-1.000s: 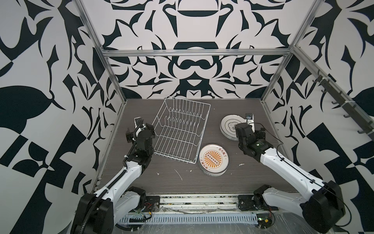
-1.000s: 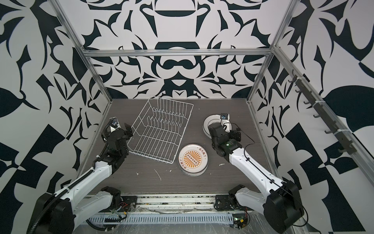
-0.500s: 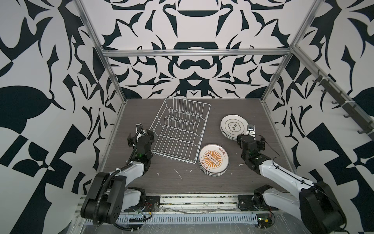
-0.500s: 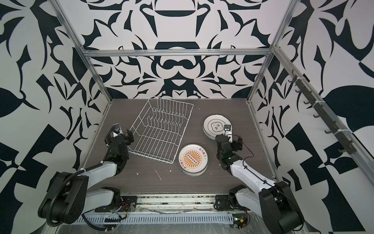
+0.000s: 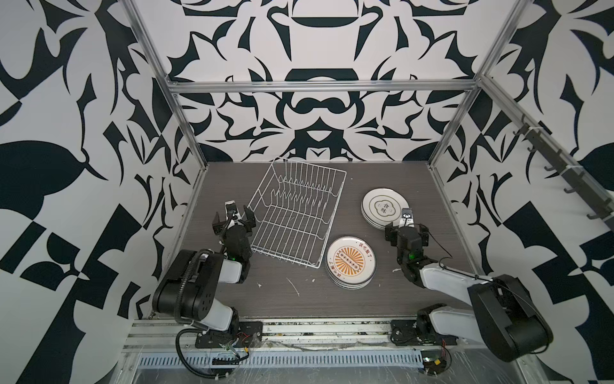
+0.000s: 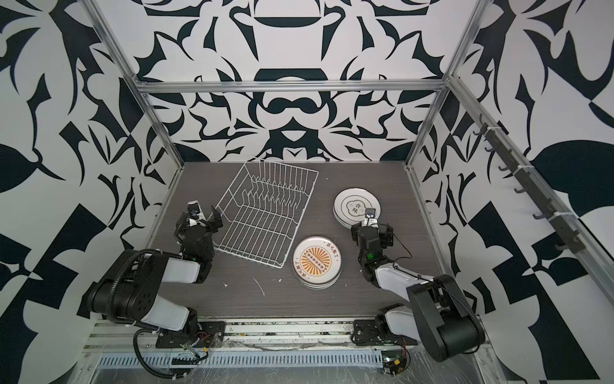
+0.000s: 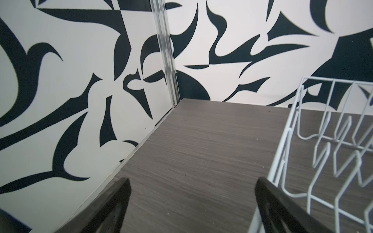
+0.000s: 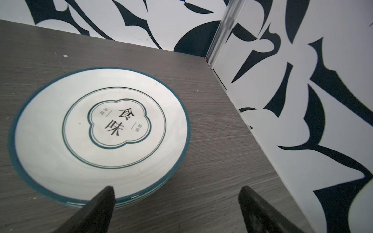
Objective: Unload the plates from the dish rack
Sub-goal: Reset both arms
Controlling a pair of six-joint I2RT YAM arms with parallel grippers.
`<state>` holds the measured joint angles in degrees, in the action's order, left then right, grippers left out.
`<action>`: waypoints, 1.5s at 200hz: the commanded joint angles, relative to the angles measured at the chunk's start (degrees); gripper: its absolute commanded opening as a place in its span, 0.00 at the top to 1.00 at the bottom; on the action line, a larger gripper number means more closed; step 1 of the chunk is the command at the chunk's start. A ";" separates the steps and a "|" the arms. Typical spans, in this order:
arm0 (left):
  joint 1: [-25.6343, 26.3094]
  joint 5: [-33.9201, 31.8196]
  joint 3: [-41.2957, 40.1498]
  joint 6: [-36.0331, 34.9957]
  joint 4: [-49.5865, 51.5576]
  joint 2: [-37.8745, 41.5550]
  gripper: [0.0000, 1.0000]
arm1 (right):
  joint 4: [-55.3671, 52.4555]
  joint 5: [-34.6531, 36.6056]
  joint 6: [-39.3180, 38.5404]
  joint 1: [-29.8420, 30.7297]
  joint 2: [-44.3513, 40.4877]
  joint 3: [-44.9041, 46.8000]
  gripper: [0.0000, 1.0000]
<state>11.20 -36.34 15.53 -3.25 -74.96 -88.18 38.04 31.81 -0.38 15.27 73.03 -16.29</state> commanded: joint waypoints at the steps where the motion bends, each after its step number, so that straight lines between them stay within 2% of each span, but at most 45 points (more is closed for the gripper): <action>1: -0.39 1.16 -2.63 -0.52 -0.04 -2.01 0.01 | 10.08 -3.64 -1.53 -1.71 2.03 0.60 0.00; 38: -0.57 3.05 -2.61 -0.72 0.43 -1.82 0.01 | 16.88 -7.74 -2.16 -2.65 6.87 1.03 0.00; 63: -0.74 6.74 -3.14 -1.60 0.18 -1.78 0.01 | 22.78 -7.82 -2.38 -2.87 12.36 1.58 0.00; 84: -0.76 7.12 -3.47 -1.68 -0.53 -1.99 0.01 | 28.61 -8.44 -2.91 -3.23 16.91 2.41 0.00; 122: -1.88 9.14 -3.95 -0.99 -1.38 -2.37 0.01 | 26.76 -11.61 -4.02 -3.41 16.69 1.67 0.00; 139: -4.70 9.63 -4.62 3.59 -0.99 -3.04 0.01 | 23.43 -8.99 -3.13 -3.57 17.08 -0.66 0.00; 146: -5.05 11.01 -4.42 2.91 -3.02 -4.88 0.01 | 21.90 -6.97 -2.06 -3.69 16.97 -1.27 0.00; 160: -4.87 9.71 -4.31 1.62 -7.36 -7.38 0.01 | 20.79 -5.19 -1.00 -3.92 17.14 -1.89 0.00; 185: -4.92 9.34 -2.56 3.15 0.34 -4.49 0.01 | 20.80 -5.10 -0.99 -3.93 17.05 -1.81 0.00; 300: -7.85 10.17 3.07 6.42 13.18 -2.86 0.01 | 20.80 -5.01 -1.02 -3.93 17.05 -1.82 0.00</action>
<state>5.08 -26.37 18.15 0.95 -73.89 -89.93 58.89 25.58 -1.69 11.60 90.19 -16.93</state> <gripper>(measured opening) 0.992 0.998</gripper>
